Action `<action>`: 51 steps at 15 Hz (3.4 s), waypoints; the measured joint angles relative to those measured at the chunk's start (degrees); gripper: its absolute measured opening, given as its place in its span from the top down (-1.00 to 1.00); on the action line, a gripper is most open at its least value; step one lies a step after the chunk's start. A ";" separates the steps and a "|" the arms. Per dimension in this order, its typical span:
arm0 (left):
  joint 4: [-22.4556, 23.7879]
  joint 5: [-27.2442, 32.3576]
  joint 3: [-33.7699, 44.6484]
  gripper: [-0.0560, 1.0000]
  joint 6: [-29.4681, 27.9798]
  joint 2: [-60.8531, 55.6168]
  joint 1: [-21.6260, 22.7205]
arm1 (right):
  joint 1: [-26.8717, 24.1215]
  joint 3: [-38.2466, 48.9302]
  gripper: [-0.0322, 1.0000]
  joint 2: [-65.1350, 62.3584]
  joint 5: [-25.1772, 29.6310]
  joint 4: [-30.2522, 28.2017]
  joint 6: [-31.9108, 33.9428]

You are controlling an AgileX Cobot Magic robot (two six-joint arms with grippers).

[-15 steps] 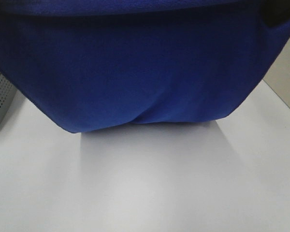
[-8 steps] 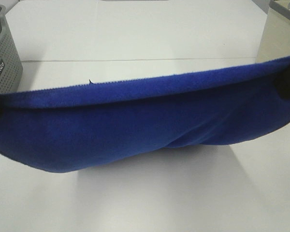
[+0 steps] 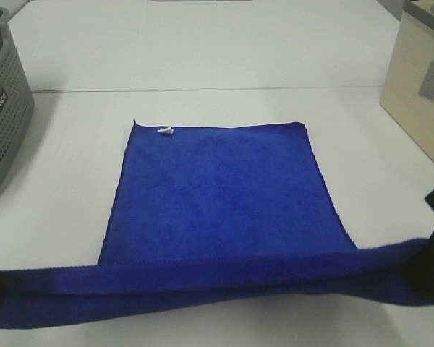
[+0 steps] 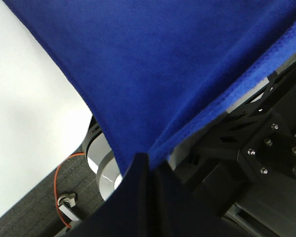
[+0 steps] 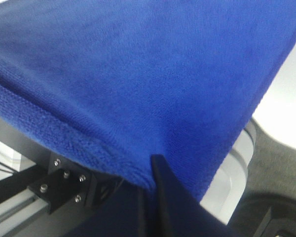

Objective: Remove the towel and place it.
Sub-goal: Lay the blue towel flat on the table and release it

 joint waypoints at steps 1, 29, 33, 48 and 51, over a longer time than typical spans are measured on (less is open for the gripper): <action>-0.63 0.06 0.92 0.89 0.00 1.60 0.00 | 0.00 1.89 0.90 1.15 -0.06 0.17 -0.23; -7.68 -6.13 1.83 0.89 12.61 45.15 0.17 | -0.40 6.93 0.90 48.47 -9.11 2.46 -15.36; -8.02 -4.93 1.83 0.89 12.61 45.15 0.17 | -0.40 6.93 0.90 48.47 -8.48 2.46 -15.36; -8.65 -2.98 1.83 0.46 12.43 45.15 0.29 | -0.69 7.05 0.26 48.47 -6.07 -0.23 -15.36; -10.08 -1.15 1.83 0.17 12.20 45.15 0.29 | -0.69 7.05 -0.08 48.47 -5.84 1.55 -15.36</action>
